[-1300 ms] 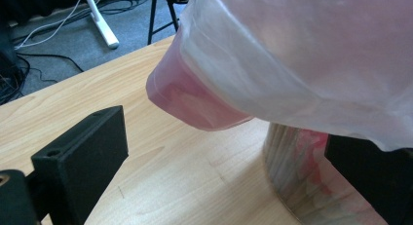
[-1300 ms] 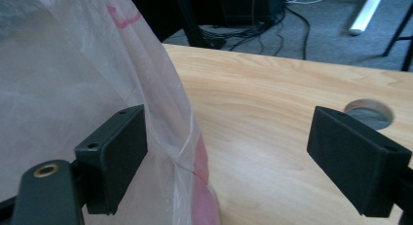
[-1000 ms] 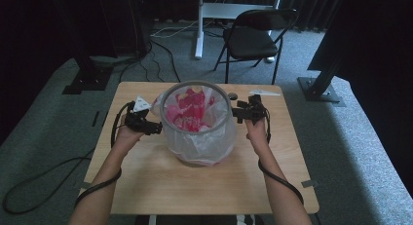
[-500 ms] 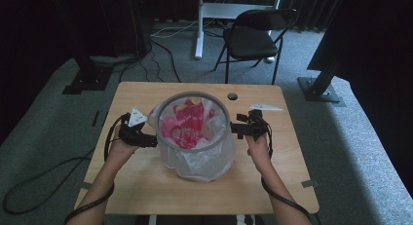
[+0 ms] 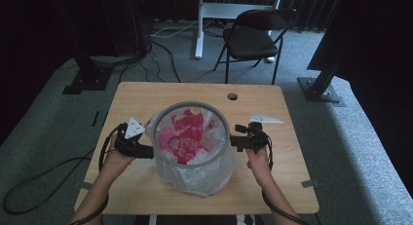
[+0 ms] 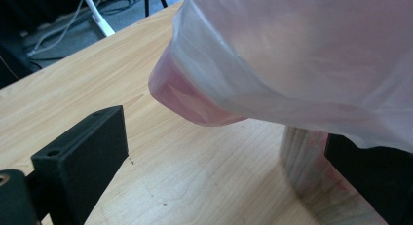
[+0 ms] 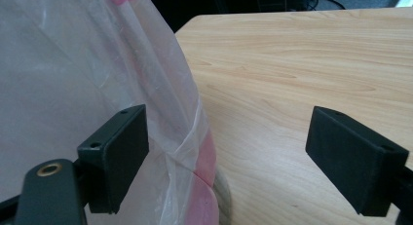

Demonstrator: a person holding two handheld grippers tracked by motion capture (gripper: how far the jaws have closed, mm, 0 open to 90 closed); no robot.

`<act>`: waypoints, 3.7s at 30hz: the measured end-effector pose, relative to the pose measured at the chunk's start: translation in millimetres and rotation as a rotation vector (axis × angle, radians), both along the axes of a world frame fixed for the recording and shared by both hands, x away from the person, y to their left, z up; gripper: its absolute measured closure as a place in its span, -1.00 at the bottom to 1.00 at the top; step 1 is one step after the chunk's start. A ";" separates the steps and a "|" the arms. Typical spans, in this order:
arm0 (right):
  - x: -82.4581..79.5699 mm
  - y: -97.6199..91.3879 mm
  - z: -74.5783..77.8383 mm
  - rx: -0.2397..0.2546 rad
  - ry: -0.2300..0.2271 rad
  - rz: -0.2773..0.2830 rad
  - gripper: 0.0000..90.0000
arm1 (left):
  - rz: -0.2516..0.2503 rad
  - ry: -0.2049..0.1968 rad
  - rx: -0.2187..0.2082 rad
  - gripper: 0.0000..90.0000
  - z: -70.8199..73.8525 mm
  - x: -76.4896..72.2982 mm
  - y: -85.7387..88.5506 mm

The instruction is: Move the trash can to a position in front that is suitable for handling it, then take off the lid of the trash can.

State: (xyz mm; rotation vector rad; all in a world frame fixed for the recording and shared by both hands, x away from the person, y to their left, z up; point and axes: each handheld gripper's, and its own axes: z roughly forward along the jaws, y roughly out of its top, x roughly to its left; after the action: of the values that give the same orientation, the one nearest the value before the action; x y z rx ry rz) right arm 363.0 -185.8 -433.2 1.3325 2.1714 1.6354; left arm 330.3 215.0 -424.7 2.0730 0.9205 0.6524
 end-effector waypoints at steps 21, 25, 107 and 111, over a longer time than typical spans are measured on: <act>-31.8 -1.9 -1.8 -0.001 -0.006 0.043 -0.67 | -0.027 -0.017 0.027 -0.96 3.1 -36.6 -3.4; -34.1 -1.8 -2.4 -0.002 -0.007 0.048 -0.67 | -0.047 -0.020 0.047 -0.96 4.8 -39.5 -4.9; -31.2 -25.1 140.0 -0.078 -0.270 0.322 -0.76 | -0.043 0.195 -0.227 -0.96 -117.8 -62.1 61.3; -22.0 -7.7 147.7 -0.118 -0.262 0.327 -0.74 | -0.046 0.199 -0.225 -0.96 -117.8 -61.7 61.2</act>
State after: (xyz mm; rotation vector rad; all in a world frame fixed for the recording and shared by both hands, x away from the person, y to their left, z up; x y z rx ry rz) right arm 341.1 -193.5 -285.5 0.7132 2.3674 1.6414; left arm 268.6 276.3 -542.5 1.9735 1.0058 0.3055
